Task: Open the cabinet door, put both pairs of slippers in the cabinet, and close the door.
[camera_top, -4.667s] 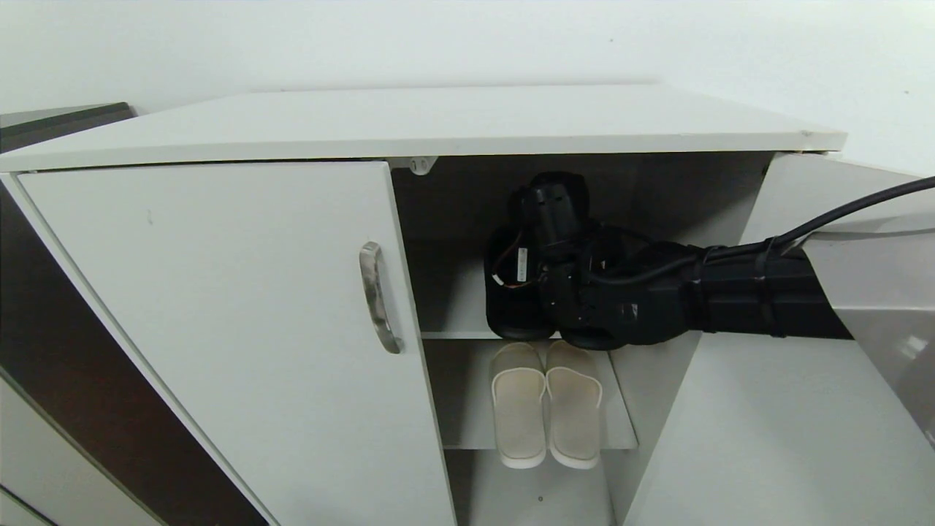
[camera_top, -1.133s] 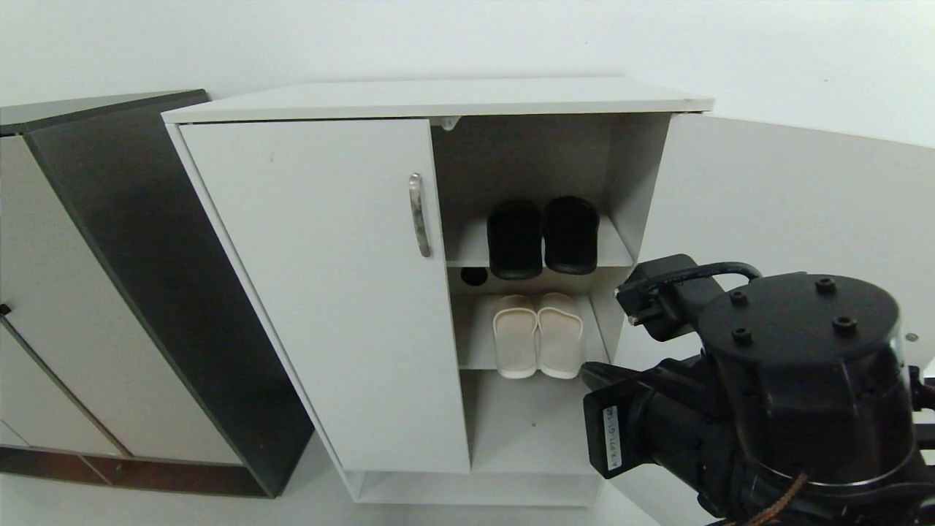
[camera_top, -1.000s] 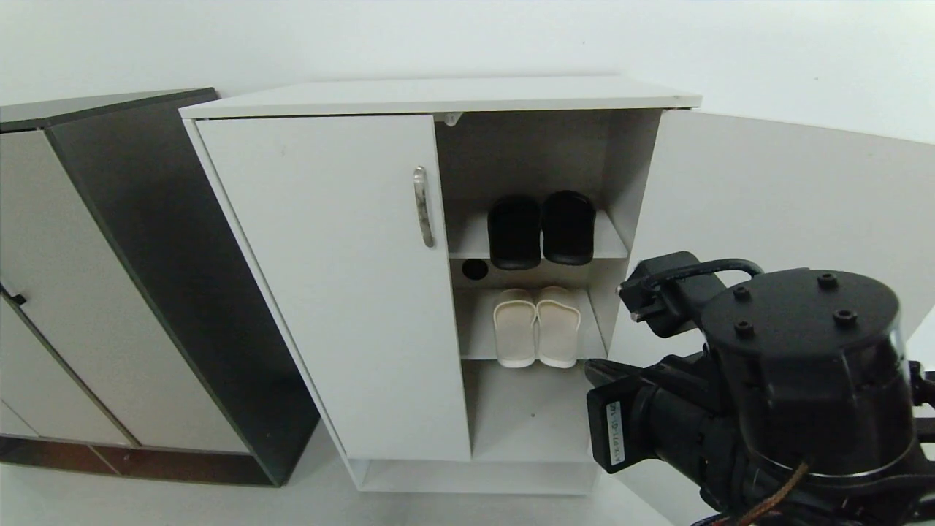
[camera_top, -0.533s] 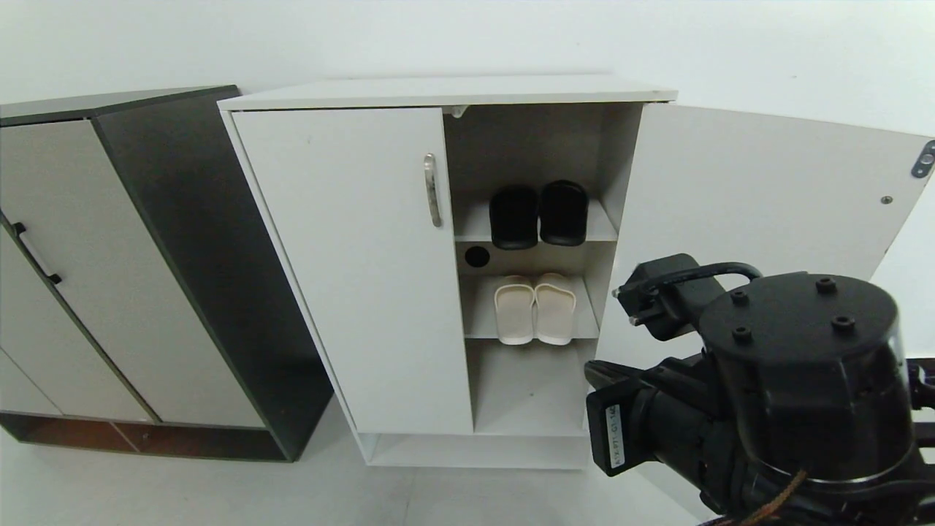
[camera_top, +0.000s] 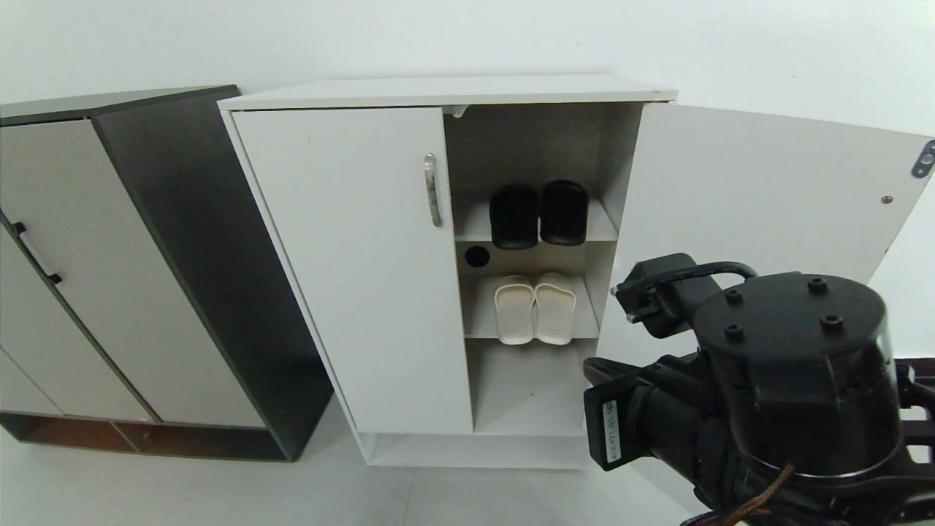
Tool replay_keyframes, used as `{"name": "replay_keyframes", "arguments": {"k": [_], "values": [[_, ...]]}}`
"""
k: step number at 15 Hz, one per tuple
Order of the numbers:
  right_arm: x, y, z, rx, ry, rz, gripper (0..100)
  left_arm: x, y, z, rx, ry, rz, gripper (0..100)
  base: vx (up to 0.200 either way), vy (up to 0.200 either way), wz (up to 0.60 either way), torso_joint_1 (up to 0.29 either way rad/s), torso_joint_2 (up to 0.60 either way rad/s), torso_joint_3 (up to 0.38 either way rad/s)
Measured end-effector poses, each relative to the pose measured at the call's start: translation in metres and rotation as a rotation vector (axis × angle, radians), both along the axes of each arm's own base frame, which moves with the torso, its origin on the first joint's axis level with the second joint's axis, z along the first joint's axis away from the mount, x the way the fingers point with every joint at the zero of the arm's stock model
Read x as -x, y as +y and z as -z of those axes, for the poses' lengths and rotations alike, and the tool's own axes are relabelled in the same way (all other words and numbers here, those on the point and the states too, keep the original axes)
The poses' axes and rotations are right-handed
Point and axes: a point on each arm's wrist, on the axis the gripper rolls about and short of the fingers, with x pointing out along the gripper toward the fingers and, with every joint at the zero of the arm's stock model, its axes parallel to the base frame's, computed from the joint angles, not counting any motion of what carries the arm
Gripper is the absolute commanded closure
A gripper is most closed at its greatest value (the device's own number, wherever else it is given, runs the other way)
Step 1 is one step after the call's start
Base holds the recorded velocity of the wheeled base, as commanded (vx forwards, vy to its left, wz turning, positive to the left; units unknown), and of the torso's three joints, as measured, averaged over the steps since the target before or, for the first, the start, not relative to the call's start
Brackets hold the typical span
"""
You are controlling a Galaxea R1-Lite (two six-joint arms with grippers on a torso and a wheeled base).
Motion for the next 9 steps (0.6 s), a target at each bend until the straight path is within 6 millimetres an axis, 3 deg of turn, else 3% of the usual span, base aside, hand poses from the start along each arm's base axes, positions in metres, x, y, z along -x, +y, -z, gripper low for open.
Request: {"name": "replay_keyframes", "arguments": {"k": [2,5,9], "values": [[-0.0069,0.0025,-0.0016,-0.04,-0.031,0.032,100,0.0,0.0,0.0,0.0,0.0,0.0,100,0.0,0.0,0.0,0.001,-0.1,-0.106],[-0.0097,0.0036,0.0024,-0.028,-0.027,0.041,100,0.0,0.0,0.0003,0.0,0.002,0.0,100,0.0,0.0,0.0,0.022,-0.21,-0.338],[-0.0103,0.004,0.0051,-0.013,-0.026,0.04,100,0.0,0.0,0.0,0.0,0.0,0.0,100,0.0,0.0,0.0,0.062,-0.53,-0.354]]}}
